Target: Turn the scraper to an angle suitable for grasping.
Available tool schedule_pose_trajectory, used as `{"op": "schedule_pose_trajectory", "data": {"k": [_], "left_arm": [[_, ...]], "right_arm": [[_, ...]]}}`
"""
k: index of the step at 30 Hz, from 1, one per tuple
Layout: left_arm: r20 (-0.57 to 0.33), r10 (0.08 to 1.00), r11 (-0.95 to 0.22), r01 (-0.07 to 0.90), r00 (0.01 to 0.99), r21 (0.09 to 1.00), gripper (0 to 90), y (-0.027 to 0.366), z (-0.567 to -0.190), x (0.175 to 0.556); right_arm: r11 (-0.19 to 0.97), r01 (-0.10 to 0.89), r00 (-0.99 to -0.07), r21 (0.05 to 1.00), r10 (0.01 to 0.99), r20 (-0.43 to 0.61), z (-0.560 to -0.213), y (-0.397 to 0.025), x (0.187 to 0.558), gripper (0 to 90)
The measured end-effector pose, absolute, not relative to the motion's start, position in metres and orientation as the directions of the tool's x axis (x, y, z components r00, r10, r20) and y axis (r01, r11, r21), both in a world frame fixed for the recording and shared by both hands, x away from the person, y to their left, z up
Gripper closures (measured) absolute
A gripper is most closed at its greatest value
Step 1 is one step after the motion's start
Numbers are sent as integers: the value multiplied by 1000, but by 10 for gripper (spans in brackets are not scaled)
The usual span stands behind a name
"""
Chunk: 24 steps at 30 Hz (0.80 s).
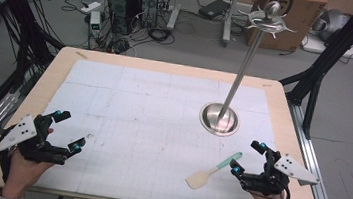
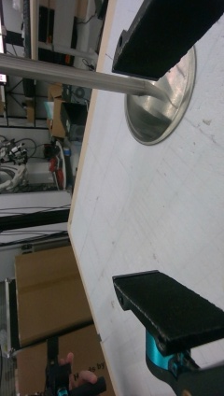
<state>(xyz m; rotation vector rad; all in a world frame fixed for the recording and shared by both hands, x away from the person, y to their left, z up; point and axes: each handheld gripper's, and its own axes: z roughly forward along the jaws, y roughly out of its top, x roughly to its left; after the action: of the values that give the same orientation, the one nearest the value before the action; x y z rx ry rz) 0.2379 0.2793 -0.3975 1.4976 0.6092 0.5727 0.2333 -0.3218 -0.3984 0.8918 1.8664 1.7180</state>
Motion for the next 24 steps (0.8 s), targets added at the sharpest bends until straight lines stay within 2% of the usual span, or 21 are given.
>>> {"op": "schedule_pose_trajectory", "data": {"k": [9,10,11,12,16,24], "left_arm": [[-20,686,6,22,727,1000,17,280,-396,237],[-20,686,7,21,728,1000,17,279,-396,237],[-21,685,8,21,728,1000,17,279,-396,237],[-22,685,8,23,728,1000,17,279,-396,237],[-26,684,9,27,729,1000,17,278,-397,240],[-28,680,10,28,732,1000,17,275,-397,243]], "right_arm": [[41,180,-704,983,703,99,-399,-323,232,9],[47,178,-714,983,694,96,-398,-325,231,70],[47,178,-714,983,694,96,-398,-325,231,70],[48,177,-722,983,685,97,-398,-326,230,108],[57,209,-752,976,648,123,-400,-331,228,402],[142,269,-747,953,655,114,-404,-335,222,868]]}}
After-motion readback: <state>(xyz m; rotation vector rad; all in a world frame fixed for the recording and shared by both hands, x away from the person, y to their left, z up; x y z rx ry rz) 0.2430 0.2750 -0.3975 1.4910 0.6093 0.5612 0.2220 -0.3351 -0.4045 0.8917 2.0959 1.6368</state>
